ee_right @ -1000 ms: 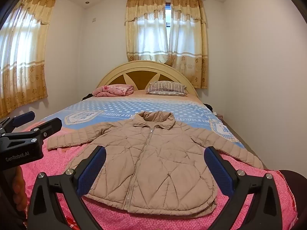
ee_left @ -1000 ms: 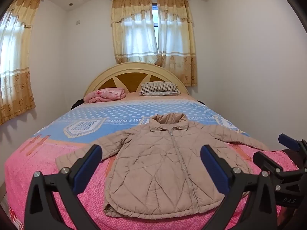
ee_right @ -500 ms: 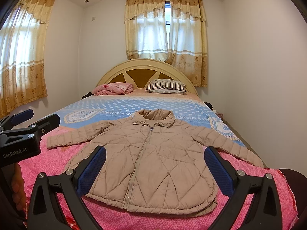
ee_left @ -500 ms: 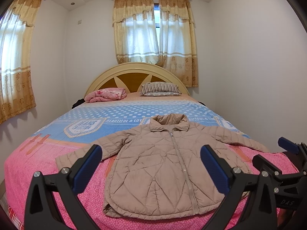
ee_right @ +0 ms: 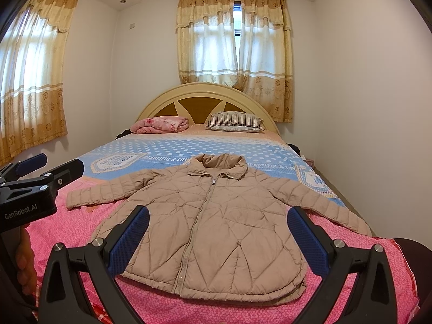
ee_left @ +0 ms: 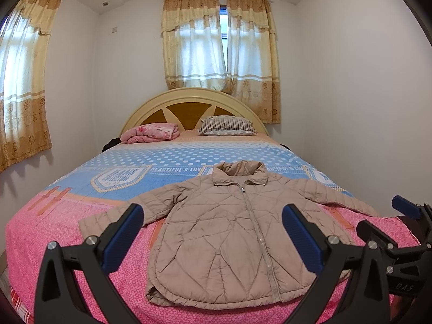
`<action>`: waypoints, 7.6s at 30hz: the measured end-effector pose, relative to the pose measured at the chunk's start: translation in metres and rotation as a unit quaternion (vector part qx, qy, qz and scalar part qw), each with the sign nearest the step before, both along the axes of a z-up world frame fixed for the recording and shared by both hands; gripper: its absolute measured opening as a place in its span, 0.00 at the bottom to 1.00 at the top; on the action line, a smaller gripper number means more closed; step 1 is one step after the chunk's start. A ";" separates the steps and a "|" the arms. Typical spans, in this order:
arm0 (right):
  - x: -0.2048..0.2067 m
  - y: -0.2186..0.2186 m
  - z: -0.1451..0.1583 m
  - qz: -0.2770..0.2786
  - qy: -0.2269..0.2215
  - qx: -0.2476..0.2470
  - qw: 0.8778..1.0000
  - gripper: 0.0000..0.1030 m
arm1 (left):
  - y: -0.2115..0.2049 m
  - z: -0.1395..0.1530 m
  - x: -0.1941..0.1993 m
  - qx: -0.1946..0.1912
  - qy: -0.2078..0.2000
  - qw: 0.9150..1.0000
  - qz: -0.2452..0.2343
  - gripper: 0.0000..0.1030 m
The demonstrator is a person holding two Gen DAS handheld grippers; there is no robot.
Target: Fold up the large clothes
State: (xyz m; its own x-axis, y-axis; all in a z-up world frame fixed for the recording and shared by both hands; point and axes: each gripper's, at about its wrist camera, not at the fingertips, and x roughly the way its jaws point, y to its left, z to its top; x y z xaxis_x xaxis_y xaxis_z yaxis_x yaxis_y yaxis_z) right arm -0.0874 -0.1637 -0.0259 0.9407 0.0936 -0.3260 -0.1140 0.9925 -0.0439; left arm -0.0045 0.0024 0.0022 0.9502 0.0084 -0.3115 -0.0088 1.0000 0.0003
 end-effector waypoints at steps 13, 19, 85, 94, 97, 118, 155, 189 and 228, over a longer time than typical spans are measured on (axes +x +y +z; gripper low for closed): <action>0.002 0.002 -0.002 0.001 0.002 -0.001 1.000 0.99 | 0.004 -0.002 0.000 -0.003 0.000 1.000 0.003 1.00; 0.004 0.003 -0.003 0.001 0.002 -0.001 1.000 0.99 | 0.004 -0.002 0.000 -0.004 -0.001 1.000 0.003 1.00; 0.187 -0.223 -0.103 -0.155 0.192 0.097 0.964 0.95 | -0.045 -0.077 0.167 0.062 0.062 0.996 -0.034 1.00; 0.243 -0.356 -0.134 -0.296 0.230 0.114 0.920 0.86 | -0.036 -0.092 0.210 0.062 0.081 0.995 -0.010 1.00; 0.252 -0.381 -0.137 -0.321 0.238 0.113 0.910 0.85 | -0.030 -0.101 0.219 0.055 0.096 0.994 -0.003 1.00; 0.289 -0.485 -0.196 -0.317 0.313 0.229 0.865 0.50 | -0.053 -0.134 0.261 0.045 0.157 0.987 -0.009 1.00; 0.310 -0.253 0.003 -0.113 0.130 0.037 0.984 0.05 | 0.017 -0.135 0.234 0.017 0.156 0.987 0.040 1.00; 0.347 0.041 -0.026 0.147 0.138 -0.015 0.979 0.05 | 0.076 -0.128 0.210 -0.008 0.150 0.986 0.077 1.00; 0.359 0.036 -0.125 0.173 0.224 0.158 0.946 0.42 | 0.067 -0.101 0.229 0.027 0.149 0.984 0.091 1.00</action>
